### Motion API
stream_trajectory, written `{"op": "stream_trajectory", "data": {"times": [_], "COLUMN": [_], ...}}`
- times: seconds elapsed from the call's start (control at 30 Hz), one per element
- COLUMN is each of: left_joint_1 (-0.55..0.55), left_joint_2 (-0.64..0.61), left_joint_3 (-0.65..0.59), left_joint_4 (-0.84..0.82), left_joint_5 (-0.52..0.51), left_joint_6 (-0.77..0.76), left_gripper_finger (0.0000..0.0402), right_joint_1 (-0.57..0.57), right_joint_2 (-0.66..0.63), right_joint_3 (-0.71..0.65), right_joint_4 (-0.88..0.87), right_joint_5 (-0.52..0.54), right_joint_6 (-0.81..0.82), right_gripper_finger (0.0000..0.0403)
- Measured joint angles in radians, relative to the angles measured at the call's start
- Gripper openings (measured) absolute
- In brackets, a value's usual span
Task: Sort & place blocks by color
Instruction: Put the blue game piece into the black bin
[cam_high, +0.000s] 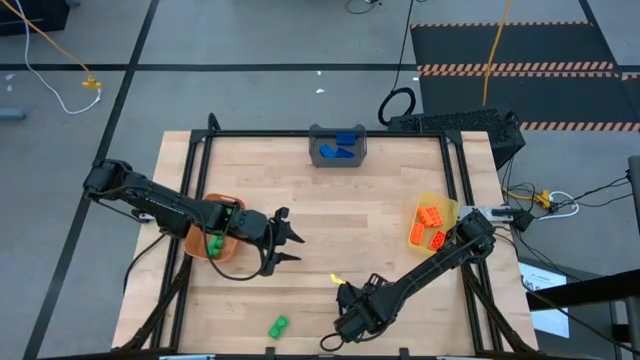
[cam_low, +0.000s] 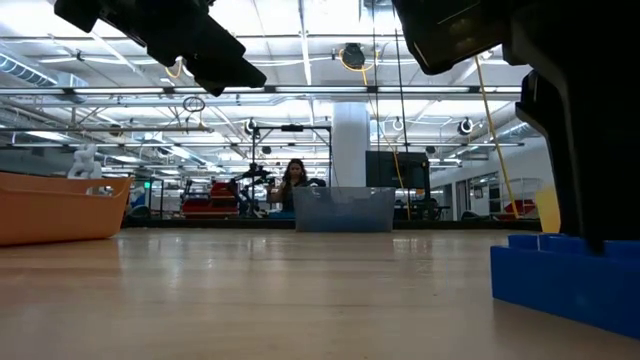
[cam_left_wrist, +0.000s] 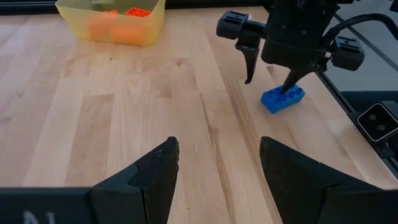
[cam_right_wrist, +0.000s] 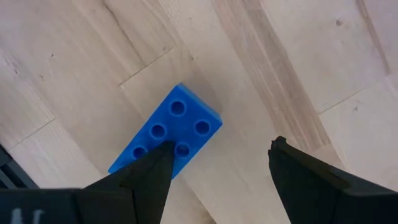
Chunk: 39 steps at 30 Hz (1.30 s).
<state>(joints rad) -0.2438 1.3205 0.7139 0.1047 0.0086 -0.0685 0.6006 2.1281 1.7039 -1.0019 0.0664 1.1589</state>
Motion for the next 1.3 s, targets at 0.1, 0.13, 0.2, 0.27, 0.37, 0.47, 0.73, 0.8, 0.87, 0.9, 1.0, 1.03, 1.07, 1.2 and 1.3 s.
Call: {"op": "stream_trajectory", "data": {"times": [0.1,0.13,0.2,0.27,0.37,0.47,0.73,0.8,0.87,0.9,1.0,1.03,1.07,1.2,1.3], "left_joint_1": [0.000,0.000,0.000,0.000,0.000,0.000,0.000,0.000,0.000,0.000,0.000,0.000,0.000,-0.001,-0.001], "left_joint_2": [0.000,0.000,0.000,0.000,0.000,0.000,0.000,0.000,0.000,0.000,0.000,0.000,0.000,0.000,0.000], "left_joint_3": [0.000,0.000,0.000,0.000,0.000,0.000,0.000,0.000,0.000,0.000,0.000,0.000,0.000,0.000,0.000], "left_joint_4": [0.000,0.000,0.000,0.000,0.000,0.000,-0.002,-0.005,-0.005,-0.006,-0.007,-0.007,-0.008,-0.008,-0.016], "left_joint_5": [0.000,0.000,0.000,0.000,0.000,0.000,0.000,0.000,0.000,0.000,0.000,0.000,0.000,0.000,0.000], "left_joint_6": [0.000,0.000,0.000,0.000,0.000,0.000,0.001,0.003,0.003,0.003,0.003,0.003,0.002,0.002,0.002], "left_gripper_finger": [0.0223,0.0223,0.0223,0.0223,0.0223,0.0223,0.0223,0.0223,0.0223,0.0223,0.0223,0.0223,0.0223,0.0223,0.0223], "right_joint_1": [0.000,0.000,0.000,-0.001,-0.007,-0.020,-0.079,-0.091,-0.102,-0.107,-0.121,-0.124,-0.128,-0.132,-0.127], "right_joint_2": [0.000,0.000,0.000,0.000,0.000,0.000,0.001,0.001,0.001,0.001,0.002,0.002,0.002,-0.004,-0.051], "right_joint_3": [0.000,0.000,0.000,0.000,0.000,0.000,0.000,0.000,-0.001,-0.001,-0.001,-0.001,-0.001,-0.002,-0.003], "right_joint_4": [-0.001,0.000,-0.001,-0.003,-0.018,-0.043,-0.123,-0.143,-0.155,-0.159,-0.162,-0.162,-0.164,-0.188,-0.189], "right_joint_5": [0.012,0.012,0.012,0.012,0.019,0.058,0.103,0.119,0.141,0.145,0.148,0.149,0.151,0.199,0.246], "right_joint_6": [0.000,0.000,-0.001,-0.001,-0.009,-0.029,-0.097,-0.111,-0.126,-0.132,-0.150,-0.153,-0.155,-0.176,-0.188], "right_gripper_finger": [0.0247,0.0247,0.0247,0.0247,0.0247,0.0247,0.0247,0.0247,0.0247,0.0247,0.0247,0.0247,0.0247,0.0247,0.0247]}}
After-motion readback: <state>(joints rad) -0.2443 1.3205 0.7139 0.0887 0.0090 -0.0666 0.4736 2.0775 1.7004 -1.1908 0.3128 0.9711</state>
